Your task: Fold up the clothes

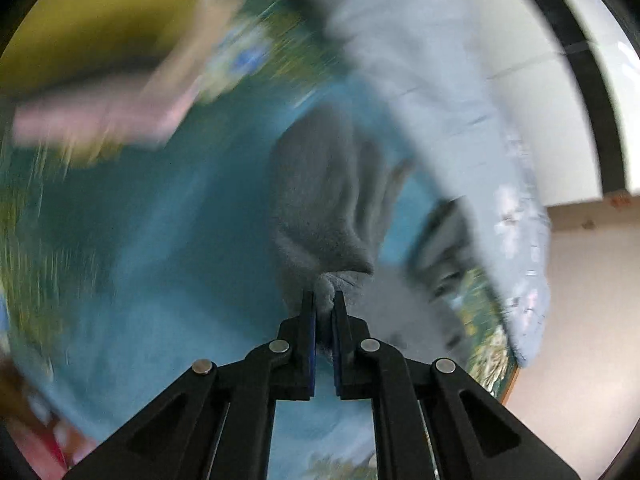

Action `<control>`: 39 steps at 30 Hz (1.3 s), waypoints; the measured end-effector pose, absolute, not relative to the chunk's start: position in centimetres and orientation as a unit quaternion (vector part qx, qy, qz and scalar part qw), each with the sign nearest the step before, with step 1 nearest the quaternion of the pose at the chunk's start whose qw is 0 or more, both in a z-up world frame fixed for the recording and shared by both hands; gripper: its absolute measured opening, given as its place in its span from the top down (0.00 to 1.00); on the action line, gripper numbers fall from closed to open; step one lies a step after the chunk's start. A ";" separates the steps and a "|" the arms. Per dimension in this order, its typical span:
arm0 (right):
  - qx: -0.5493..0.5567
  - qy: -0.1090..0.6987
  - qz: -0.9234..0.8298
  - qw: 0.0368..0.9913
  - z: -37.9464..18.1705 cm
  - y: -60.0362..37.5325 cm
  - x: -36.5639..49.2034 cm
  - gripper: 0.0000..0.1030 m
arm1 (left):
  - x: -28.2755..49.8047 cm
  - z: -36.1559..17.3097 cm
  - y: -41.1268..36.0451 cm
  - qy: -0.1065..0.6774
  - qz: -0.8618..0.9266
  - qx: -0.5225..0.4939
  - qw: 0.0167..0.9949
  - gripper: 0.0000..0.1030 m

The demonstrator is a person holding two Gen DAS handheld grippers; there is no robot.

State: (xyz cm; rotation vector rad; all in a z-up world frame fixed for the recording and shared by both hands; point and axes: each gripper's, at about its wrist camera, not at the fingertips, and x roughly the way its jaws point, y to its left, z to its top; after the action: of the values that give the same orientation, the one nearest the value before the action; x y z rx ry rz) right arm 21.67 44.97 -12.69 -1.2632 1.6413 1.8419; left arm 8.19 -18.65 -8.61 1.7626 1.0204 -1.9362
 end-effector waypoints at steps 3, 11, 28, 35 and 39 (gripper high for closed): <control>-0.484 0.580 0.623 0.204 -15.0 44.0 22.6 0.87 | 12.5 -12.7 -20.2 0.383 -0.616 0.649 0.228 0.94; -0.528 0.563 0.592 0.231 -17.8 42.6 23.0 0.87 | 13.1 -13.4 -22.4 0.374 -0.613 0.649 0.251 0.78; -0.558 0.537 0.574 0.265 -17.6 42.7 21.7 0.87 | -3.6 -20.2 -17.7 0.207 -0.651 0.707 0.182 0.48; -0.561 0.532 0.571 0.274 -17.4 42.7 21.3 0.87 | -4.0 -22.2 -18.4 0.185 -0.637 0.722 0.199 0.53; -0.563 0.531 0.569 0.277 -17.4 42.7 21.1 0.87 | -3.6 -21.7 -19.4 0.184 -0.636 0.722 0.201 0.91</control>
State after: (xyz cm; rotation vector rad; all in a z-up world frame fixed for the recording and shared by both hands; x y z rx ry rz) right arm 21.05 42.68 -17.44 -1.5122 1.4272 1.5284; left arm -3.55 -19.37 -21.68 2.0159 0.5141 -1.7783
